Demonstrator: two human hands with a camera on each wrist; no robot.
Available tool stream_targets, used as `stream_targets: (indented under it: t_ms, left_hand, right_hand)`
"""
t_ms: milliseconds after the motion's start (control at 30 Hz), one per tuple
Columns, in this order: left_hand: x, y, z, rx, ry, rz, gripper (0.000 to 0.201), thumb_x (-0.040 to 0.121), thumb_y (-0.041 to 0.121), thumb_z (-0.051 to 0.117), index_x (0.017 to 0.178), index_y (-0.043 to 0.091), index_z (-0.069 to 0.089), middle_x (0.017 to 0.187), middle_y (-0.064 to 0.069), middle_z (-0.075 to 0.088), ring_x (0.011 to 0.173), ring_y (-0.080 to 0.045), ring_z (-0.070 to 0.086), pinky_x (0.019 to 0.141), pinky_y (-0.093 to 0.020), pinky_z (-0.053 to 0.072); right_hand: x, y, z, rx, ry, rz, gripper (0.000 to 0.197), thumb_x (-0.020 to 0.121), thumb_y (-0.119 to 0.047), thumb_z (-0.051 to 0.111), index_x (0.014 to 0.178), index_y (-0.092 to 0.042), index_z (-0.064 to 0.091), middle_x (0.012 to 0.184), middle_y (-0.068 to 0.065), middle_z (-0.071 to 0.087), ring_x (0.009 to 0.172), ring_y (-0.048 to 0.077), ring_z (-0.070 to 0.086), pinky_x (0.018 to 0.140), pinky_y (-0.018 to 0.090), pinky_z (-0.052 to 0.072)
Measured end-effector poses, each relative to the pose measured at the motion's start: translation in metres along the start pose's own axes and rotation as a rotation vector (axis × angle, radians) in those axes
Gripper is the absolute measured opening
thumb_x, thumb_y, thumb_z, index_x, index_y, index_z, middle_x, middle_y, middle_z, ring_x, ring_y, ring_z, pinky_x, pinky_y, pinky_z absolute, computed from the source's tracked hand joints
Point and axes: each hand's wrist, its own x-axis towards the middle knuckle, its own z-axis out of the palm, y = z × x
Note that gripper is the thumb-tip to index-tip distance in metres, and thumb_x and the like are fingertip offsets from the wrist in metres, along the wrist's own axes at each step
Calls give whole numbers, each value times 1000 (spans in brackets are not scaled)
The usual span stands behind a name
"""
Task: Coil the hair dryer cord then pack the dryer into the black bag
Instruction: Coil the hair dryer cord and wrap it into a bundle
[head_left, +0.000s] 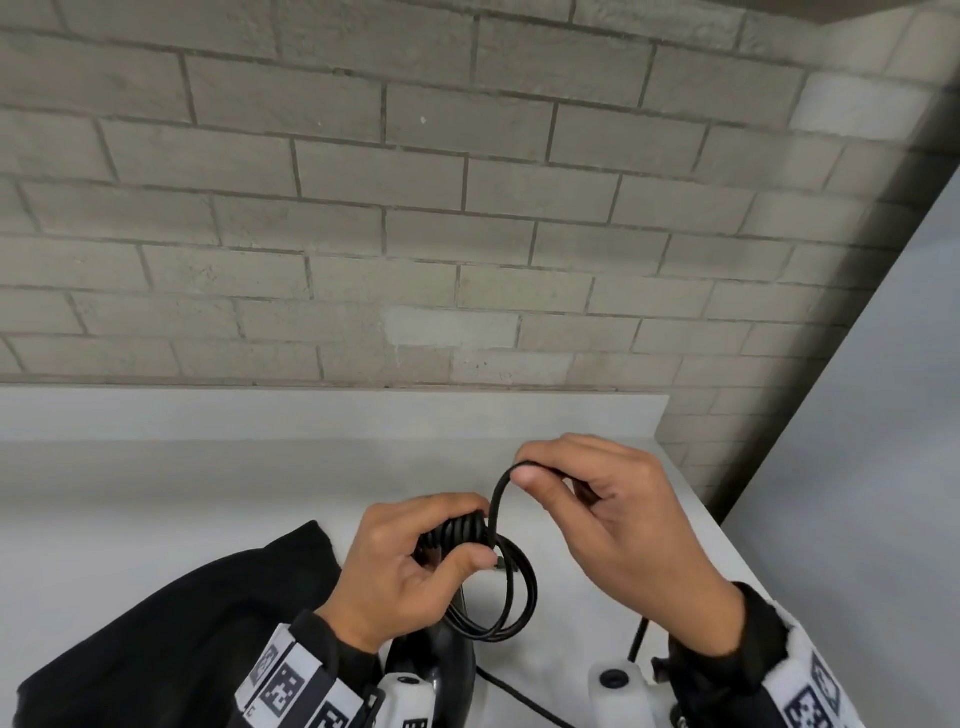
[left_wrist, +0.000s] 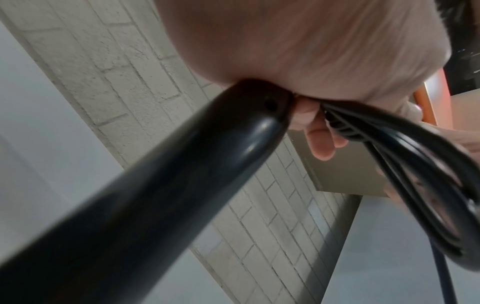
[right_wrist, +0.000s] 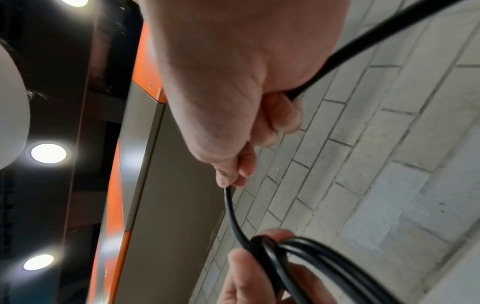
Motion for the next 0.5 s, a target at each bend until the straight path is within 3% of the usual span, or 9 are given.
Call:
stream_targets:
  t_ms: [167, 333, 433, 500]
  left_hand:
    - [-1, 2, 2, -16, -17, -10, 42, 72, 48, 83, 95, 13, 76, 75, 8, 73, 53, -3, 60, 53, -13, 46]
    - [-2, -1, 1, 2, -16, 24, 33, 83, 45, 75, 95, 14, 73, 70, 4, 67, 51, -16, 57, 45, -31, 46]
    - [-4, -1, 2, -6, -21, 52, 31, 87, 42, 72, 95, 13, 72, 67, -1, 64, 50, -19, 56, 44, -35, 44]
    - [-4, -1, 2, -7, -13, 62, 30, 88, 41, 72, 93, 11, 73, 67, -1, 64, 50, -19, 56, 45, -35, 43]
  right_hand:
    - [3, -5, 11, 112, 31, 45, 13, 93, -25, 63, 87, -17, 72, 69, -20, 57, 65, 8, 57, 64, 13, 40]
    - [1, 2, 16, 216, 59, 231, 15, 93, -23, 64, 80, -21, 71, 62, -14, 57, 54, 12, 50, 54, 21, 41]
    - [-5, 13, 23, 329, 77, 387, 16, 92, -19, 65, 78, -18, 72, 58, -14, 58, 54, 2, 49, 57, 11, 39]
    - [-11, 21, 31, 395, 99, 481, 12, 91, -20, 66, 80, -20, 73, 57, -6, 59, 54, 4, 51, 57, 13, 40]
